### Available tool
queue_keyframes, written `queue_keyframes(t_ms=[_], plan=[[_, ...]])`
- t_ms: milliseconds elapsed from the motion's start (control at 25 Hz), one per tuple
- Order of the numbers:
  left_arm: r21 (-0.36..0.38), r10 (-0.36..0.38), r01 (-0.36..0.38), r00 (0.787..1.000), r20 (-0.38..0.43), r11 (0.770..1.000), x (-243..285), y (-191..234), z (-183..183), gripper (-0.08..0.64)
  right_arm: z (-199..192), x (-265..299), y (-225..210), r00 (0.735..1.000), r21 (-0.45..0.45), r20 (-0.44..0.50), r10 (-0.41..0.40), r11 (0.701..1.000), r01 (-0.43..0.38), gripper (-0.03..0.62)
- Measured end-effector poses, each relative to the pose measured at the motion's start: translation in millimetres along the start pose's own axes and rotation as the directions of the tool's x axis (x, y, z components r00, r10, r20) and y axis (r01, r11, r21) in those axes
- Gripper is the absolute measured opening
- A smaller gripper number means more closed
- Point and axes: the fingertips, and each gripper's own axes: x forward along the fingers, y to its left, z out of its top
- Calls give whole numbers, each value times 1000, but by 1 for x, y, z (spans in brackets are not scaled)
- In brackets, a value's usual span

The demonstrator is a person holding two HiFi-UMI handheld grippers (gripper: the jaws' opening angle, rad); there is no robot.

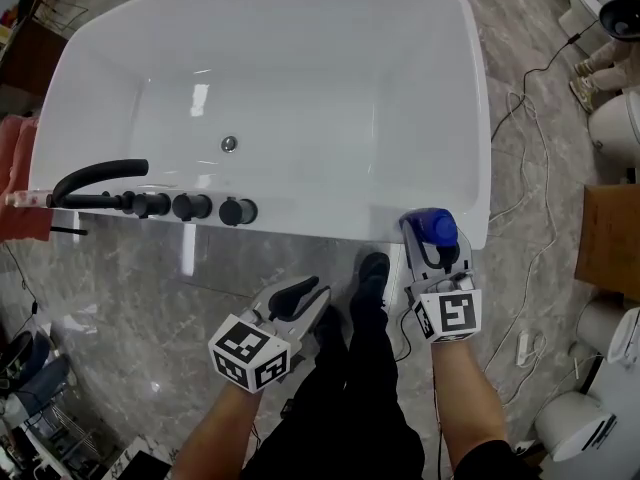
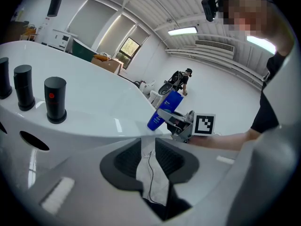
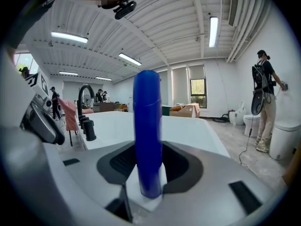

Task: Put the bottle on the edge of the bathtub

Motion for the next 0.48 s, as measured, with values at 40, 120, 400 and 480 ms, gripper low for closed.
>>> queue_keyframes(t_ms=[40,120,400,480], plan=[[2,-1,1,1000,-1,1000,0,0,0,101,-1,0,0,1000,2,-4,4,1000,-4,158],[5,-1,1,1000,3,1000,0,-3,2,101,-3,0,0,1000,7,-18,16,1000,-15,158],[21,4,-5,1000,31,1000,-9,-12,19,98,5,-4,7,997,21,-49,63,998,-62,182],[23,7,-8,999,34,1000,-12,-15,23,98,8,-6,9,996,27,-57,71,997,-70,187]])
